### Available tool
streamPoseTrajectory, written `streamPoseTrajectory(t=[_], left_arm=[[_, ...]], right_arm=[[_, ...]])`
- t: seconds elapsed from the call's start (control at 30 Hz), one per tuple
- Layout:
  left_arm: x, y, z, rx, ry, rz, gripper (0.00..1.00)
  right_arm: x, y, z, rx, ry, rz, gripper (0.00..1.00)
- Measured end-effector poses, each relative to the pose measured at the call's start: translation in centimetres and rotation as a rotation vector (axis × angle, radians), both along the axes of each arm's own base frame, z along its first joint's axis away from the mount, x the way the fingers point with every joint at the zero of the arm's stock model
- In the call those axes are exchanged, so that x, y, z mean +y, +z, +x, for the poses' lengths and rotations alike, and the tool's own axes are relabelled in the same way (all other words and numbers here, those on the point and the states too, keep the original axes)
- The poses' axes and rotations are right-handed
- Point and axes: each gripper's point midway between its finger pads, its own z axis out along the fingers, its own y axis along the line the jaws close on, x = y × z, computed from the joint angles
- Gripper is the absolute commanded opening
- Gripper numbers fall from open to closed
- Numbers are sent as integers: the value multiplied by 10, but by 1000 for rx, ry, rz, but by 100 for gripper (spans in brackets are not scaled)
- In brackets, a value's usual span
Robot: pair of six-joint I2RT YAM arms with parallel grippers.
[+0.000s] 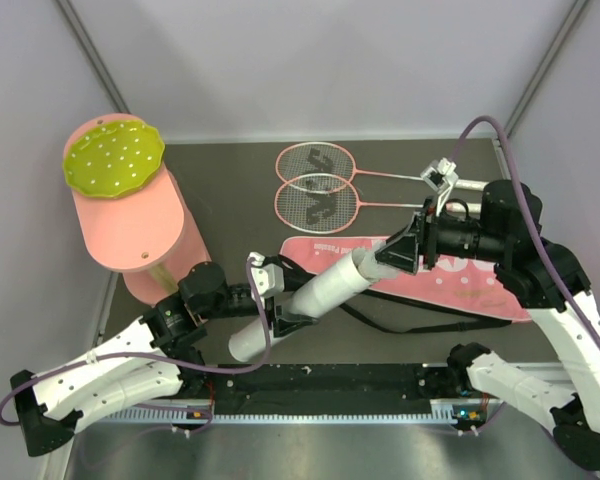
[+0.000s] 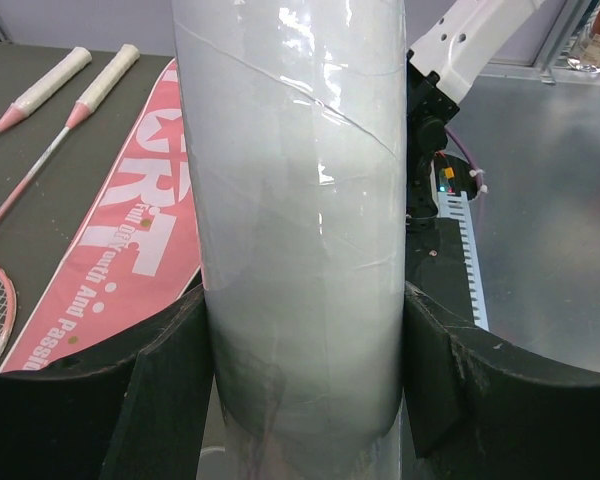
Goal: Pack up the badminton gear
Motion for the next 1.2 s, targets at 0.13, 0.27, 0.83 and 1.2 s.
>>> streamPoseTrajectory(t=[0.13, 0.27, 0.83, 1.2], left_arm=[[0, 0, -1, 1, -3, -1, 7], [2, -1, -2, 0, -3, -2, 6], [-2, -16, -1, 30, -18, 48, 5], [-1, -10, -2, 11, -17, 40, 0]], right_arm=[[-2, -10, 10, 17, -46, -38, 65], [-6, -16, 10, 26, -59, -67, 71], [48, -67, 7, 139, 110, -183, 75], [30, -44, 4, 31, 33, -144, 97]])
